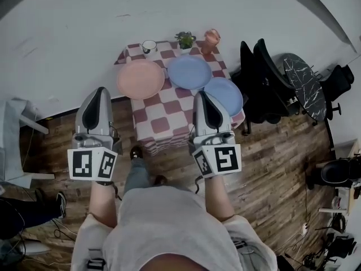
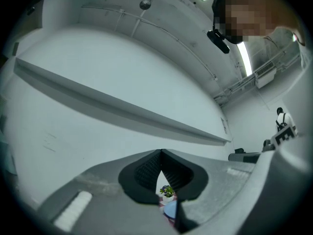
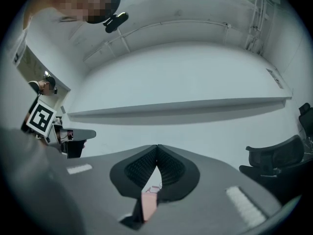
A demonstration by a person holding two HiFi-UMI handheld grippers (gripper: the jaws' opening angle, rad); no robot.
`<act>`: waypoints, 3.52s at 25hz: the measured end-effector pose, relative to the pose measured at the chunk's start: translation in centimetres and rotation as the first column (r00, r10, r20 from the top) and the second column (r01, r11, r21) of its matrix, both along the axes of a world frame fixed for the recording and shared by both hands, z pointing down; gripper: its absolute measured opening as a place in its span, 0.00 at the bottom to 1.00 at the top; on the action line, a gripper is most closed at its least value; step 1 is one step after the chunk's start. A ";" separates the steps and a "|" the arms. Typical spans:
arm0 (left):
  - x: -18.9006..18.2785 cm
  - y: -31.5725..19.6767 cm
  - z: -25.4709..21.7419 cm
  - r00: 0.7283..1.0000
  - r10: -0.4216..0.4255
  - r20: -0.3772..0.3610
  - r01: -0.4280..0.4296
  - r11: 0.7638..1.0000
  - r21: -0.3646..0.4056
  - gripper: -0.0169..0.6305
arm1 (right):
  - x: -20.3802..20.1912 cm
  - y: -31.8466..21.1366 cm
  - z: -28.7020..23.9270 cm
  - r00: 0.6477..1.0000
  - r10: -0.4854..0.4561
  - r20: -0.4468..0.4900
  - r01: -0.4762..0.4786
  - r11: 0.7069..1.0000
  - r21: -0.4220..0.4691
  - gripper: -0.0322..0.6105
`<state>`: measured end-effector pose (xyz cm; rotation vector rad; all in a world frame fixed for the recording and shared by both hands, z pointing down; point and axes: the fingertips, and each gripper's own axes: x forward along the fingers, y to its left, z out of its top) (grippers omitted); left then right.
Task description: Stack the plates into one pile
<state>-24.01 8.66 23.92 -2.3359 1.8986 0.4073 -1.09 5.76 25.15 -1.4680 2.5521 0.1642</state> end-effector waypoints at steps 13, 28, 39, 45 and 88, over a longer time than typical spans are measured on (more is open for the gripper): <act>-3.8 -10.8 0.3 0.999 0.032 0.039 -0.033 0.999 0.014 0.04 | -3.6 -9.3 0.2 0.998 0.070 -0.006 -0.070 0.997 -0.014 0.05; -5.7 -22.2 1.9 0.967 0.218 0.132 -0.217 0.976 -0.022 0.03 | -7.9 -18.0 1.9 0.983 0.176 -0.045 -0.178 0.983 -0.045 0.05; -4.7 -26.0 6.8 0.896 0.401 0.193 -0.379 0.914 -0.143 0.03 | -11.0 -21.5 6.7 0.979 0.182 -0.087 -0.194 0.968 -0.157 0.05; -4.8 -28.4 12.6 0.874 0.472 0.116 -0.422 0.855 -0.302 0.03 | -12.6 -22.8 12.2 0.986 0.117 -0.118 -0.148 0.942 -0.303 0.05; -8.2 -30.5 37.8 0.871 0.489 -0.055 -0.273 0.387 -0.881 0.17 | -9.3 -20.7 36.0 0.902 0.428 -0.050 -0.224 0.367 -0.903 0.12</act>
